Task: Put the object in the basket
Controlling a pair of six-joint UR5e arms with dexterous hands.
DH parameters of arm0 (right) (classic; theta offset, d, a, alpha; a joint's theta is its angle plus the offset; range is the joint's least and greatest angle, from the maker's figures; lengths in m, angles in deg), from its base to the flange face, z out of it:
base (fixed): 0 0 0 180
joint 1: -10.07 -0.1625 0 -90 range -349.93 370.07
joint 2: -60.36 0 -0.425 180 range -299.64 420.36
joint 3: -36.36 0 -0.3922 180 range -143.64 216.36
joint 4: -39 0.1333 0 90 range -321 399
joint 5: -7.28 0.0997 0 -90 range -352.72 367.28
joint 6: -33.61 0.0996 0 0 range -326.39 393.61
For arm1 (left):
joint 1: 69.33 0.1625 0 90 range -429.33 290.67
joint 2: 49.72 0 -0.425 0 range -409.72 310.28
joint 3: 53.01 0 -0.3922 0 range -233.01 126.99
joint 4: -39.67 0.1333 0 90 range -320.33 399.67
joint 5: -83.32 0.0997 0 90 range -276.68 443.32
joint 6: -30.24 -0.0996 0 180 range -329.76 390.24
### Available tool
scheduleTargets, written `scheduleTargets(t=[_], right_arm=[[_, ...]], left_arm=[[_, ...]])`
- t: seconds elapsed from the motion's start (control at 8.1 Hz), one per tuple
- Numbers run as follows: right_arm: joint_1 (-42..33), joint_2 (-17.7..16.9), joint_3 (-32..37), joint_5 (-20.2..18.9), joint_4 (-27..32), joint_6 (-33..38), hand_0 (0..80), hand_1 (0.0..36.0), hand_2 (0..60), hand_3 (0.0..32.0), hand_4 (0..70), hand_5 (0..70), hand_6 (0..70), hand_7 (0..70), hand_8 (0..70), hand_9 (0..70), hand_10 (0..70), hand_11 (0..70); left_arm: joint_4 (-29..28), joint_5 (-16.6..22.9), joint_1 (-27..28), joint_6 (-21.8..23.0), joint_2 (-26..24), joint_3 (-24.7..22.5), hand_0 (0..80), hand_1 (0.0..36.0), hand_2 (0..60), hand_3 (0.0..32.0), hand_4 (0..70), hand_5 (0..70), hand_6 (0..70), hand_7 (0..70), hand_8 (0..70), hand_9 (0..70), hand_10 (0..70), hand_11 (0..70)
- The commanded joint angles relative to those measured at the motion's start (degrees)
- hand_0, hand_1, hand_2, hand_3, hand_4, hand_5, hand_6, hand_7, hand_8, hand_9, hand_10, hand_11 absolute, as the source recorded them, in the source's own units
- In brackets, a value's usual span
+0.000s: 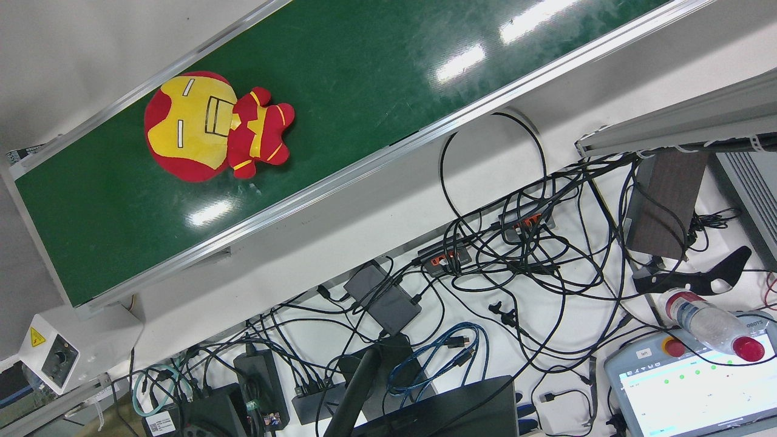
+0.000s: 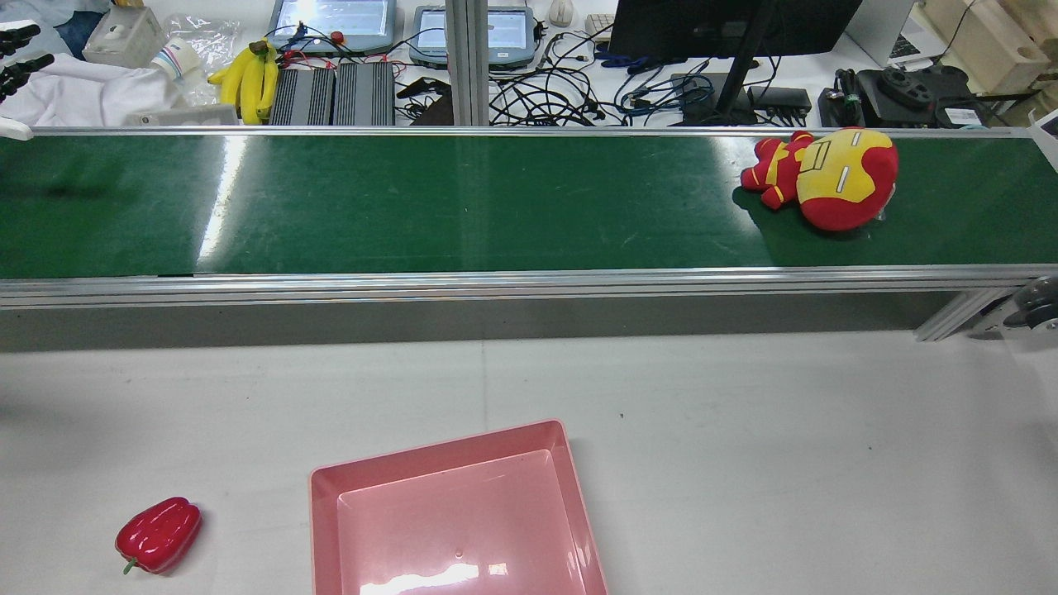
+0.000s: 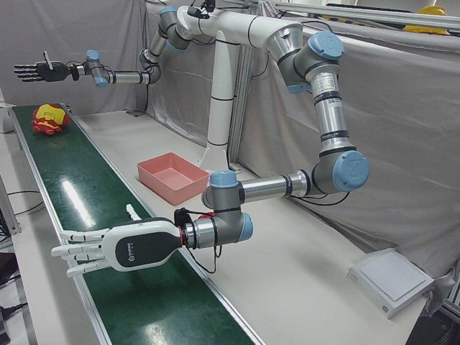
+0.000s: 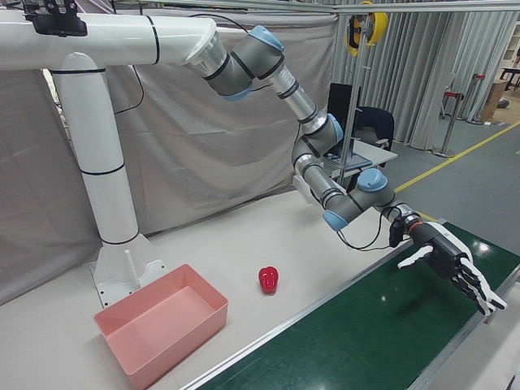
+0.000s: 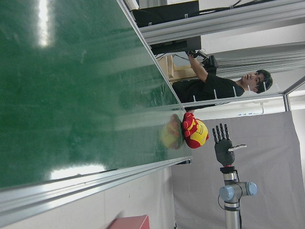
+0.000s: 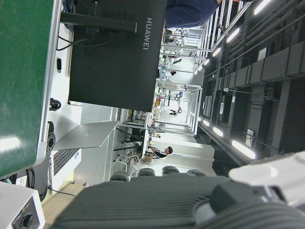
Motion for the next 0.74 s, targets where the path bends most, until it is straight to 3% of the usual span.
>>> scheduleTargets(t=[0.0, 0.12, 0.25, 0.62], right_arm=[[-0.05, 0.00, 0.00, 0.00, 0.00, 0.00, 0.0, 0.0, 0.0, 0.0, 0.0, 0.0, 0.0, 0.0, 0.0, 0.0, 0.0, 0.0], [-0.05, 0.00, 0.00, 0.00, 0.00, 0.00, 0.0, 0.0, 0.0, 0.0, 0.0, 0.0, 0.0, 0.0, 0.0, 0.0, 0.0, 0.0], [-0.05, 0.00, 0.00, 0.00, 0.00, 0.00, 0.0, 0.0, 0.0, 0.0, 0.0, 0.0, 0.0, 0.0, 0.0, 0.0, 0.0, 0.0], [0.04, 0.00, 0.00, 0.00, 0.00, 0.00, 0.0, 0.0, 0.0, 0.0, 0.0, 0.0, 0.0, 0.0, 0.0, 0.0, 0.0, 0.0]], left_arm=[[-0.19, 0.00, 0.13, -0.19, 0.25, -0.09, 63.9, 25.1, 0.0, 0.0, 6.8, 18.5, 3.4, 3.0, 8.4, 13.4, 0.0, 0.0], [-0.19, 0.00, -0.04, -0.28, 0.25, -0.17, 69.6, 24.4, 0.0, 0.0, 6.7, 18.3, 3.6, 3.0, 8.4, 13.5, 0.0, 0.0], [-0.19, 0.09, -0.13, -0.28, 0.42, -0.35, 79.7, 21.3, 0.0, 0.0, 6.5, 18.0, 3.7, 2.9, 8.4, 13.4, 0.0, 0.0], [-0.19, 0.26, 0.22, -0.37, 0.60, -0.44, 80.0, 20.5, 0.0, 0.0, 6.0, 18.3, 3.8, 3.1, 8.4, 13.4, 0.0, 0.0]])
